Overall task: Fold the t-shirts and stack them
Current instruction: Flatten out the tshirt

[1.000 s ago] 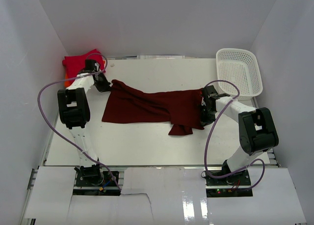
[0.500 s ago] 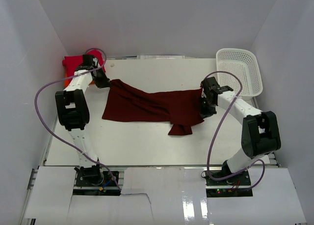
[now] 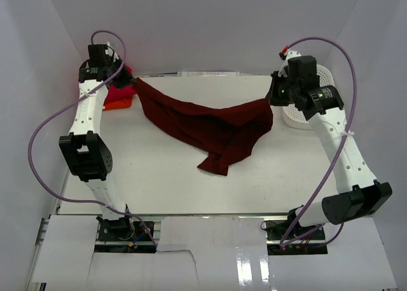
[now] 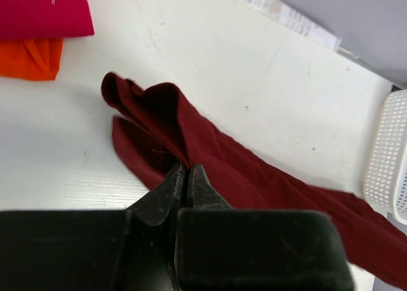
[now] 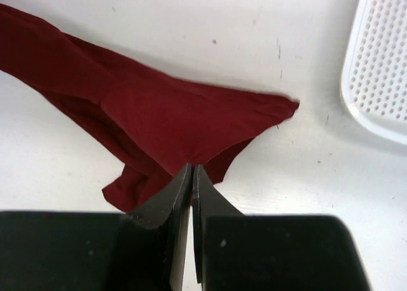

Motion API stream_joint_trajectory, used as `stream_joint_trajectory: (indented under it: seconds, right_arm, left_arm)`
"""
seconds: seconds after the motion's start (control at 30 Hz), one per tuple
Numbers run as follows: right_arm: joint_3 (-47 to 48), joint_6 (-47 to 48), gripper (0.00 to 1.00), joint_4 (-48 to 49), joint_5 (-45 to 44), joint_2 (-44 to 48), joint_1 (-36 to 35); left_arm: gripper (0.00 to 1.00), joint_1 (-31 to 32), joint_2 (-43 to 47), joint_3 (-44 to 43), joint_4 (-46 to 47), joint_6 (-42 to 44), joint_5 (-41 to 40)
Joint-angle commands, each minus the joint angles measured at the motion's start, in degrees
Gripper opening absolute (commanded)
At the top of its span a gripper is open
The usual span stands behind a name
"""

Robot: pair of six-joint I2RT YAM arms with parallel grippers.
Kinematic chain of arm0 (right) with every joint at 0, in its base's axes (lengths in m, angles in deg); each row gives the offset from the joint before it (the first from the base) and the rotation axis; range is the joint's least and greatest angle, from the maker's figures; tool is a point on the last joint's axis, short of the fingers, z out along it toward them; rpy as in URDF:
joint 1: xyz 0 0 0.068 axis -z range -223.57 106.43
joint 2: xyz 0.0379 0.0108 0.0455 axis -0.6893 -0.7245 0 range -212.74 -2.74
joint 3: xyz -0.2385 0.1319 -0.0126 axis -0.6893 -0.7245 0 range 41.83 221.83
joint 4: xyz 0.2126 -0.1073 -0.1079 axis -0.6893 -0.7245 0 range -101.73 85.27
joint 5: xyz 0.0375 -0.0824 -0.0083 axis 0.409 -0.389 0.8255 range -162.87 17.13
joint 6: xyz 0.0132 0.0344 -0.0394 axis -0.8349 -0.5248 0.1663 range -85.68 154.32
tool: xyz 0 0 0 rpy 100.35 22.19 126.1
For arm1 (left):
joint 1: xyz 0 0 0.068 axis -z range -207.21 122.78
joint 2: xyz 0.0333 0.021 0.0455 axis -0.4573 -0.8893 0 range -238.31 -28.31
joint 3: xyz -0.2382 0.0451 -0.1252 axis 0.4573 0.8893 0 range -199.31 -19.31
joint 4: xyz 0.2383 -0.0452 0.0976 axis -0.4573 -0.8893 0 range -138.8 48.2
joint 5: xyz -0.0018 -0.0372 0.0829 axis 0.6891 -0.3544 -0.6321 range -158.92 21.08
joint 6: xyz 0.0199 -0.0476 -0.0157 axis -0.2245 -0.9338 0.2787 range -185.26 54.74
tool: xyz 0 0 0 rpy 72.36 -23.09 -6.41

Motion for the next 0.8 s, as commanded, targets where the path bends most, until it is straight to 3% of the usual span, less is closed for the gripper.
stream_joint_trajectory:
  seconds: [0.0,0.13,0.27,0.5,0.63,0.7,0.73,0.77]
  right_arm:
    - [10.8,1.0,0.08,-4.7,0.0,-2.6,0.0]
    - [28.6,1.8,0.08,-8.9,1.3,-9.1,1.2]
    - [38.2,2.0,0.08,-12.2,4.4,-12.5,2.7]
    - [21.1,2.3,0.08,2.4,4.1,-0.4,4.7]
    - [22.3,4.0,0.08,6.8,2.2,4.6,5.4]
    - [19.4,4.6,0.08,12.2,0.9,7.9,5.4]
    - [13.5,4.9,0.08,15.0,0.0,12.5,5.4]
    - [9.8,5.3,0.08,21.3,-0.4,15.2,5.4]
  left_arm:
    - [0.1,0.1,4.2,-4.9,-3.4,-0.3,0.2]
    - [0.11,0.0,4.9,-8.7,-4.9,-0.6,0.2]
    - [0.11,-0.7,6.3,-9.9,-5.4,-1.6,1.8]
    - [0.11,-5.5,11.7,-0.4,-2.0,-3.8,7.7]
    - [0.08,-9.2,13.2,-0.4,-0.7,-6.9,13.4]
    - [0.06,-9.6,17.2,2.0,4.0,-8.5,14.2]
    - [0.06,-9.7,19.4,4.2,6.5,-8.9,14.6]
    - [0.05,-9.7,24.7,9.9,9.4,-9.3,14.5]
